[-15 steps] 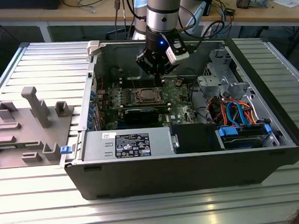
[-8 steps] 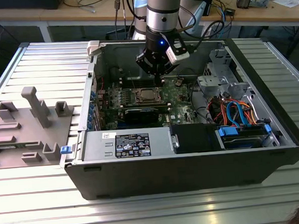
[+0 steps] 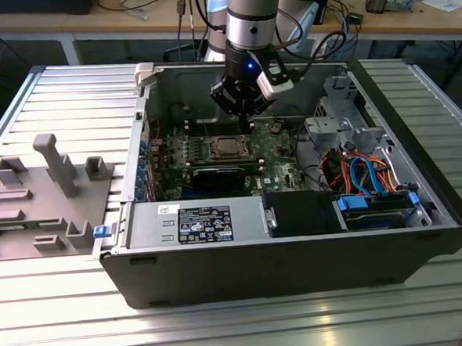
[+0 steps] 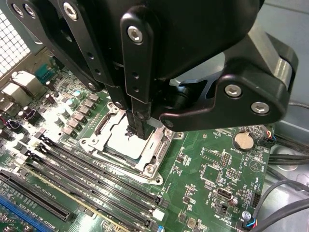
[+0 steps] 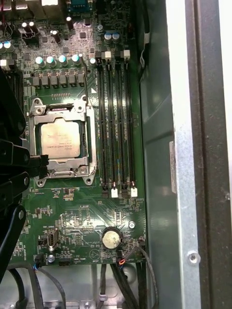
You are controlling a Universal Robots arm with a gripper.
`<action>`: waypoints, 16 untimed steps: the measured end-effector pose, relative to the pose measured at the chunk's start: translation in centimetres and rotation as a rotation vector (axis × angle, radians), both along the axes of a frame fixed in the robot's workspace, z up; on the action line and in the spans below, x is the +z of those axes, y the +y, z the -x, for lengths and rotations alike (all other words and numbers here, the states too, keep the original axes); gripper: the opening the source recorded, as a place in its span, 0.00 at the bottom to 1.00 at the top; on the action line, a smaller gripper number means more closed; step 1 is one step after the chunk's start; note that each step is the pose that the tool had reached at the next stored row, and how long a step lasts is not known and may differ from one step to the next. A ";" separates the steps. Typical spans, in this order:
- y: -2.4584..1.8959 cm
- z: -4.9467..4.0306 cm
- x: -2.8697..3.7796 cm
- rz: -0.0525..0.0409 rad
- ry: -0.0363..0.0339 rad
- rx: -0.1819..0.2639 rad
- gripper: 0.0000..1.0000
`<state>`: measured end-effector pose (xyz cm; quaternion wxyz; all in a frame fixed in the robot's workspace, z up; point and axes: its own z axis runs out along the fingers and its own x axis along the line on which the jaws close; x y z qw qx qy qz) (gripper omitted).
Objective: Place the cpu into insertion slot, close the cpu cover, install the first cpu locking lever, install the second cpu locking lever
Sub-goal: 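Install the first cpu locking lever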
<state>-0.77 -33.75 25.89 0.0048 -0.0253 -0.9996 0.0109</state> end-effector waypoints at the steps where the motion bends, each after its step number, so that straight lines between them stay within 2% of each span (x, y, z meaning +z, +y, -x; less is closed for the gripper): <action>1: 0.00 0.00 0.00 0.0000 0.0000 0.001 0.11; 16: 0.00 0.00 0.00 0.0000 0.0000 0.015 0.11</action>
